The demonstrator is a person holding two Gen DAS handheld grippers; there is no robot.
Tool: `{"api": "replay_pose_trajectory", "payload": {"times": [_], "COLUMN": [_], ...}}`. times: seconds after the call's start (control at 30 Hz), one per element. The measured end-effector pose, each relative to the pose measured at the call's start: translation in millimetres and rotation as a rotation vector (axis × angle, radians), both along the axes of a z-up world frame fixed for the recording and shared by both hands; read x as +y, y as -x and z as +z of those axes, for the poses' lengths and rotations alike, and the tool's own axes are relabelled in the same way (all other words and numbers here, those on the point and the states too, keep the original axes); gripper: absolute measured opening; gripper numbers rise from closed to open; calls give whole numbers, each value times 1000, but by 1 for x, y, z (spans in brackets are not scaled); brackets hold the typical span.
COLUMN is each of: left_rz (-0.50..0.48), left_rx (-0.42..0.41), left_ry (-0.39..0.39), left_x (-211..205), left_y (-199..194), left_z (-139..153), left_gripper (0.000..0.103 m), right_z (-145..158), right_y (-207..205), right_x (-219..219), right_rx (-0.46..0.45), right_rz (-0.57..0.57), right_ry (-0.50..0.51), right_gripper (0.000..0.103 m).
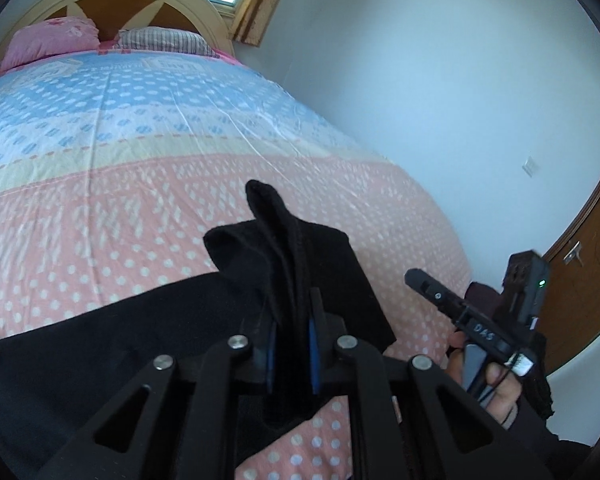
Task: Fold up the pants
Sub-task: 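Grasp the folded pants edge with the left gripper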
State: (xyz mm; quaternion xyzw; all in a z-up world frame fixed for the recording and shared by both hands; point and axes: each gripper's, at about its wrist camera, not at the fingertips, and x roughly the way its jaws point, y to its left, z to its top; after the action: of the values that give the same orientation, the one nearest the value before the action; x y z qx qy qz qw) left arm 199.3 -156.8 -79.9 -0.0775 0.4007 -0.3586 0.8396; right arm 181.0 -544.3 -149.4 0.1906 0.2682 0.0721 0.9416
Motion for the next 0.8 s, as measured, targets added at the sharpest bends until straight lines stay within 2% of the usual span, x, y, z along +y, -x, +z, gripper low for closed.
{"api": "replay_pose_trajectory", "payload": {"times": [0.5, 0.8], "left_rz": [188, 307], "left_rx": [-20, 49], "left_ry": [32, 25], "left_x": [108, 153], "left_y": [14, 9], "left_z": [5, -33], "left_gripper": [12, 12], "right_z": [-3, -4], "right_y": [-1, -1], "right_x": [19, 32], "right_rx": [6, 6], "right_rz": [54, 94], "right_ry": [59, 95], "right_gripper": [65, 65]}}
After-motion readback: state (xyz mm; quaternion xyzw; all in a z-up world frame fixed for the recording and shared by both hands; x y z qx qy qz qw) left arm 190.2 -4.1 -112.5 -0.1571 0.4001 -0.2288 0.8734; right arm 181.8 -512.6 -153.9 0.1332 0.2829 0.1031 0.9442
